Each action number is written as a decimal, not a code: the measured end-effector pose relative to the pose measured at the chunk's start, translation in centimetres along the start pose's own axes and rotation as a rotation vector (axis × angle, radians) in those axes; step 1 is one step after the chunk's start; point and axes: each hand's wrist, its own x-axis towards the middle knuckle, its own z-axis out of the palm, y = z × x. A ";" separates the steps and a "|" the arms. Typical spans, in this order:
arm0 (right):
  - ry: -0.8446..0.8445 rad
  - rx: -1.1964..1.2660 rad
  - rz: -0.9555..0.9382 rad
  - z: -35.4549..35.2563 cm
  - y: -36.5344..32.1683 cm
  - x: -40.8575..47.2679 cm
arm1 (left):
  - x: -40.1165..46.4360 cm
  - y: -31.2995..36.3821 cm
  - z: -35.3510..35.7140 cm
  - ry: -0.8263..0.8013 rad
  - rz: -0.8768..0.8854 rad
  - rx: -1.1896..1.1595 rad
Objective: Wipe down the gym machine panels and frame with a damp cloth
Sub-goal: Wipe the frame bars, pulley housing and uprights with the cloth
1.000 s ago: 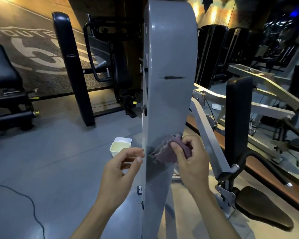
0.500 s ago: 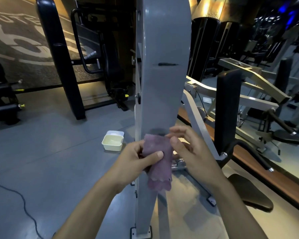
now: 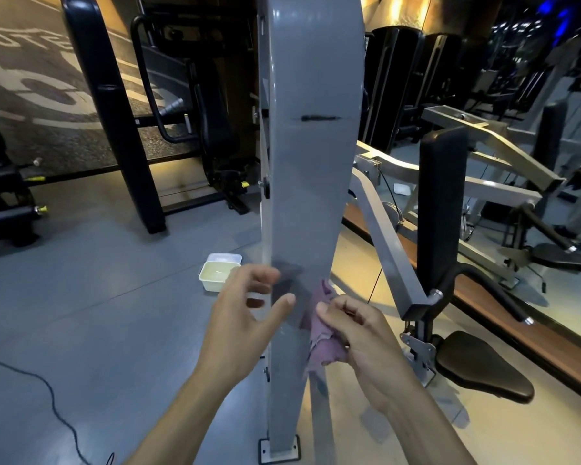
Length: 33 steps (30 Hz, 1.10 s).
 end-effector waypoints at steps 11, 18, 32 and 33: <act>-0.181 0.000 -0.044 0.3 0.8 -1.1 | -2.6 -0.8 0.5 -0.150 0.012 -0.048; -0.125 -0.131 -0.058 -0.1 1.5 -1.3 | -3.5 -0.4 0.8 -0.121 -0.256 -0.328; 0.037 -0.118 0.032 0.4 2.6 -1.3 | -3.6 -2.1 0.6 -0.205 -0.203 -0.093; 0.035 -0.116 0.029 0.4 2.5 -1.3 | -3.6 -2.2 0.6 -0.205 -0.203 -0.090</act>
